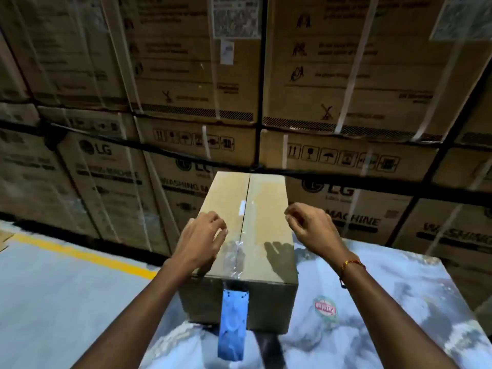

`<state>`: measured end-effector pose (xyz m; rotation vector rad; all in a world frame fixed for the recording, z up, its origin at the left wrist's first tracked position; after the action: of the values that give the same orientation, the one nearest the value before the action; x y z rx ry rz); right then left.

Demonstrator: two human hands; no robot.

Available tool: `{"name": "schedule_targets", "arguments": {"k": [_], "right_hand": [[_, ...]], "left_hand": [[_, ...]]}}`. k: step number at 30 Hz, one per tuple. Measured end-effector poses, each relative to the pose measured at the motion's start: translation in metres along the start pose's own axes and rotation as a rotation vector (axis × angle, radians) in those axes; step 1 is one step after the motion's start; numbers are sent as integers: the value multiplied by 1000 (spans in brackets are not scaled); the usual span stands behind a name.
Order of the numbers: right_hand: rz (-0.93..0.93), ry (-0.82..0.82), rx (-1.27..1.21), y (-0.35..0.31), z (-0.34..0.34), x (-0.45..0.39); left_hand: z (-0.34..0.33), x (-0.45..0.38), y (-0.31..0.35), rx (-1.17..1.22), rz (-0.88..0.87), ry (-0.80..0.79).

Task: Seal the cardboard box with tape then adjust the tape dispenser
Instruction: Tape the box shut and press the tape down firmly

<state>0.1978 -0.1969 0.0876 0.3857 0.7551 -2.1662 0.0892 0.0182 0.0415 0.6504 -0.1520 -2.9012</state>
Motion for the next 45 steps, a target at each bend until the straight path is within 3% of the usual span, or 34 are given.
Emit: {"name": "schedule_targets", "arguments": {"k": [5,8,14,23,27,32,38,45], "right_hand": [[-66,-113,-24,-2,-56,32],[-90,-101,51,1,-74,51],[-161,-96,53,10,-87,76],[-158,-130,73,42,-68,84],[-158,-132,83,65,-52,91],[-115,-98,70,78,-43,103],[-150,68,44,78,-47,124],[-70,226,0,70,-37,140]], "left_hand": [[-34,37,-59,-2,162,-141],[-52,53,-72,214,214,-195],[-65,67,-66,449,338,-106],[-64,90,-2,336,431,20],[-52,91,51,248,341,55],[-63,91,81,-30,212,-111],[-82,59,124,16,-184,-306],[-98,50,121,67,-159,-426]]}}
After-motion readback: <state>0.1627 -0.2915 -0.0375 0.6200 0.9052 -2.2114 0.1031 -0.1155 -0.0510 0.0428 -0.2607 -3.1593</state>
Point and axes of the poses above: each hand's wrist, its own x-axis away from the middle knuckle, its own z-axis out of the back of the hand, y = z × x, the point moved 10 cm from there along -x, towards the middle knuckle
